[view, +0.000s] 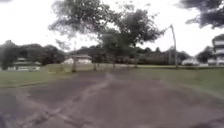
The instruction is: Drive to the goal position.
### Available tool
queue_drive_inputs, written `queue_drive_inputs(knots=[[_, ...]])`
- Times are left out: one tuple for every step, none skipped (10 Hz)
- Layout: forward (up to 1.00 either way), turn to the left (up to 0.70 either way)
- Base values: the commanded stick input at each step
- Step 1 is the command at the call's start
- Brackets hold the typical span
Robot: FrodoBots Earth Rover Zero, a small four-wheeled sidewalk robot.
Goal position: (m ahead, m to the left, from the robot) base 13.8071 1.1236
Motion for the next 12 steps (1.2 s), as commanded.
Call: queue_drive_inputs(knots=[[0.7, 0.0], [0.7, 0.0], [0.7, 0.0], [0.7, 0.0], [0.7, 0.0], [0.7, 0.0], [0.7, -0.11], [0.7, -0.29], [0.7, -0.08], [0.7, 0.0], [0.7, 0.0], [0.7, 0.0]])
